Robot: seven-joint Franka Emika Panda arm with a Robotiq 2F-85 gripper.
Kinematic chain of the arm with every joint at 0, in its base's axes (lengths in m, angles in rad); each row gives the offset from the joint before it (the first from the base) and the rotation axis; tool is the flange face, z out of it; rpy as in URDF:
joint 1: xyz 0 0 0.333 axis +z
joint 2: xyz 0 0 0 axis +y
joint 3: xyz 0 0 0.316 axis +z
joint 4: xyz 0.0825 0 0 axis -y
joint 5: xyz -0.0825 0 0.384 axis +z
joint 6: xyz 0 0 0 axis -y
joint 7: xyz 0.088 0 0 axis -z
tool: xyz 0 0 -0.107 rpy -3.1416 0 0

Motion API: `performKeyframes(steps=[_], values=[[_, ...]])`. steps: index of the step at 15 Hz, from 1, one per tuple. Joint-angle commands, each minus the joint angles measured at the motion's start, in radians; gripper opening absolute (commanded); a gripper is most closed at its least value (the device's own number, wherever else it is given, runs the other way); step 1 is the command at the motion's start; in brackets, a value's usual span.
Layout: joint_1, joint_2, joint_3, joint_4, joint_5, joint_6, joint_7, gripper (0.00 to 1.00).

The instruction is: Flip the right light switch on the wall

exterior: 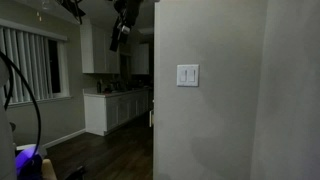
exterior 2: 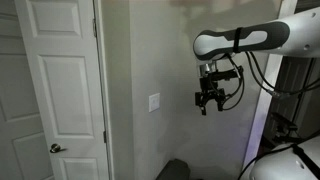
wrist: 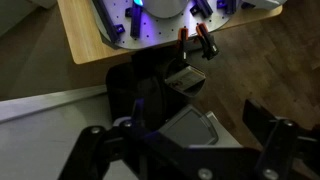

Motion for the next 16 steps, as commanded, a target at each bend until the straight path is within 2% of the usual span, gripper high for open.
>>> performKeyframes(steps=[1, 6, 7, 8, 11, 16], values=[[0.000, 0.001, -0.001, 0.002, 0.000, -0.002, 0.000, 1.00], [0.000, 0.001, -0.001, 0.002, 0.000, -0.002, 0.000, 1.00], [0.000, 0.001, -0.001, 0.002, 0.000, -0.002, 0.000, 0.93], [0.005, 0.010, -0.006, -0.004, -0.006, 0.024, -0.021, 0.73], [0.008, 0.075, -0.031, 0.000, -0.006, 0.150, -0.064, 0.53], [0.012, 0.229, -0.060, 0.009, 0.020, 0.564, -0.082, 0.21]])
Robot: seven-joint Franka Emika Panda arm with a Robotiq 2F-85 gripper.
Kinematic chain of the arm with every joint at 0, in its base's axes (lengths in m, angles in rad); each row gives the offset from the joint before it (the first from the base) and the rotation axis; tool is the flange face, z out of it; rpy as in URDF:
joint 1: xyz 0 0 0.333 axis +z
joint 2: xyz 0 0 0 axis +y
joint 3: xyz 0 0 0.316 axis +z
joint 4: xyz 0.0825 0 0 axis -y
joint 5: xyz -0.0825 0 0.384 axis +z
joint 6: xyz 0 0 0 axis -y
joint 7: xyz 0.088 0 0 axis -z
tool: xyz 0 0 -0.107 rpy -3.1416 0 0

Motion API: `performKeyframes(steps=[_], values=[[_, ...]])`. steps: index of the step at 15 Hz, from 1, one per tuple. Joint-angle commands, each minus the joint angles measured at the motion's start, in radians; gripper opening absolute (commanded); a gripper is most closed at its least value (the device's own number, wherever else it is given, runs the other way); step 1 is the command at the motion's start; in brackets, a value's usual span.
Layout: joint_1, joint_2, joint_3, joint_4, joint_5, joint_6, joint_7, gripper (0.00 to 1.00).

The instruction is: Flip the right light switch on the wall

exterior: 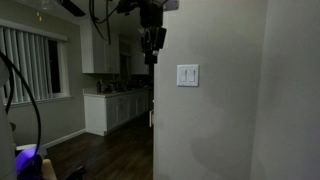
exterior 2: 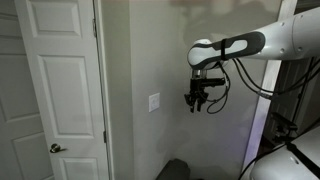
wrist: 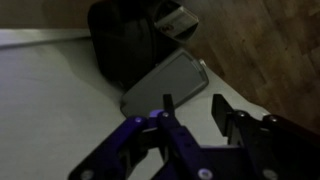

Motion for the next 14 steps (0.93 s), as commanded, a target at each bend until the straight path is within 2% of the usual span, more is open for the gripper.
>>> performKeyframes(steps=[1, 3, 4, 8, 14], values=[[0.007, 0.134, -0.022, 0.032, 0.026, 0.217, -0.043, 0.15], [0.011, 0.190, -0.030, 0.047, 0.043, 0.320, -0.053, 0.02], [0.012, 0.212, -0.031, 0.051, 0.053, 0.382, -0.050, 0.01], [0.025, 0.293, -0.038, 0.074, 0.147, 0.589, -0.056, 0.00], [0.060, 0.407, -0.044, 0.146, 0.322, 0.697, -0.132, 0.00]])
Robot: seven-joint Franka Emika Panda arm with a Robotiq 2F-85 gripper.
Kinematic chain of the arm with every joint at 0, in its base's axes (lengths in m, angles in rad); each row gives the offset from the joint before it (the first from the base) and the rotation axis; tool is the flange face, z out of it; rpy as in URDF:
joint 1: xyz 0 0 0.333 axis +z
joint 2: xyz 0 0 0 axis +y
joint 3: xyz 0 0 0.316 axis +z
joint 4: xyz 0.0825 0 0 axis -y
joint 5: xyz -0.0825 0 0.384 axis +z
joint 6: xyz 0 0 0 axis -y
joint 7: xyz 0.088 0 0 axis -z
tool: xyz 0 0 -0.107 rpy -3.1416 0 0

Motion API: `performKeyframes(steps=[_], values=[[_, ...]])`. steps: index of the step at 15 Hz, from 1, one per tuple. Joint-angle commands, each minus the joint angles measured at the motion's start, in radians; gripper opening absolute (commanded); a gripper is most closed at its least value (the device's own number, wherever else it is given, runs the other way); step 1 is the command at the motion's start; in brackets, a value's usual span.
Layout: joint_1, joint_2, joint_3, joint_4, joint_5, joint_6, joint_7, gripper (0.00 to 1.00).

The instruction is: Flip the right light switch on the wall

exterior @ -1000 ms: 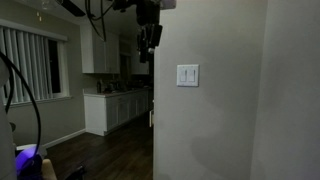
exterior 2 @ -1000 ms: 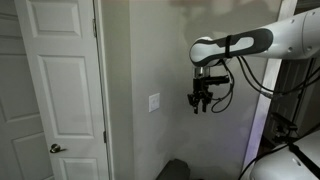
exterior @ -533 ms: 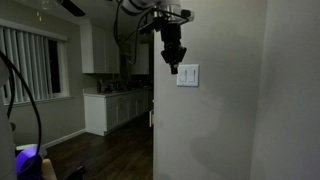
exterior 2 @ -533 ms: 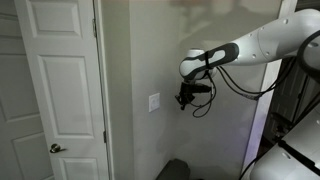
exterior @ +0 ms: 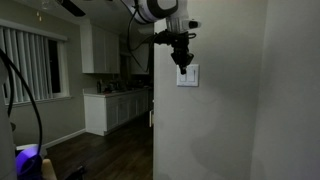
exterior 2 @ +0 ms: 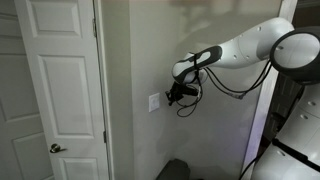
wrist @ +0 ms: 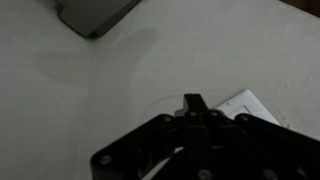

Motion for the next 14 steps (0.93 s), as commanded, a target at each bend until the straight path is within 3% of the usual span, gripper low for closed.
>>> performKeyframes(steps=[1, 8, 14], values=[[0.022, 0.084, -0.010, 0.068, 0.109, 0.045, -0.078, 0.00], [0.011, 0.221, 0.013, 0.204, 0.154, 0.043, -0.093, 0.00], [0.004, 0.252, 0.030, 0.258, 0.157, 0.025, -0.095, 0.00]])
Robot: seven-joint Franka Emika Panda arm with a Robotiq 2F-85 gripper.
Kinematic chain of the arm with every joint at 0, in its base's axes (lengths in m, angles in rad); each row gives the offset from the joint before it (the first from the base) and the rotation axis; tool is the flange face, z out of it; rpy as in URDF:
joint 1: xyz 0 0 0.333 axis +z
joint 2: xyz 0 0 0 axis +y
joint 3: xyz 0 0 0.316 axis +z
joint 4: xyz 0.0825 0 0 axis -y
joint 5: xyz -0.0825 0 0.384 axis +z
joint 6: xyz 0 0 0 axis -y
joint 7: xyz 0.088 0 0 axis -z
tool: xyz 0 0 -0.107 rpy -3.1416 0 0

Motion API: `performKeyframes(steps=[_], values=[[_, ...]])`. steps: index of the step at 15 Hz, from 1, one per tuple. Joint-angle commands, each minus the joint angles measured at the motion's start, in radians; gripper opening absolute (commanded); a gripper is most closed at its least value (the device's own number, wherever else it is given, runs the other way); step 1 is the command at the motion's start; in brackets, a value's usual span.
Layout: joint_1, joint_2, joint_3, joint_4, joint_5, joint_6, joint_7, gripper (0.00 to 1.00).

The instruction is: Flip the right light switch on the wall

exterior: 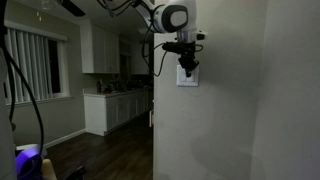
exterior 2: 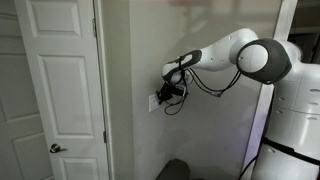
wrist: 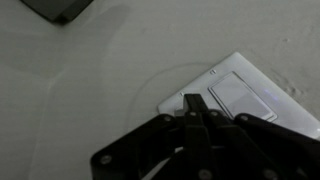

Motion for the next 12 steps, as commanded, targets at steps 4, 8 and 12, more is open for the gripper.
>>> performKeyframes(steps=[4, 8, 12], values=[[-0.012, 0.010, 0.021, 0.045, 0.036, 0.002, -0.049, 0.00], [-0.010, 0.013, 0.026, 0.047, 0.031, 0.024, -0.050, 0.00], [-0.010, 0.014, 0.027, 0.037, 0.037, 0.057, -0.067, 0.00]])
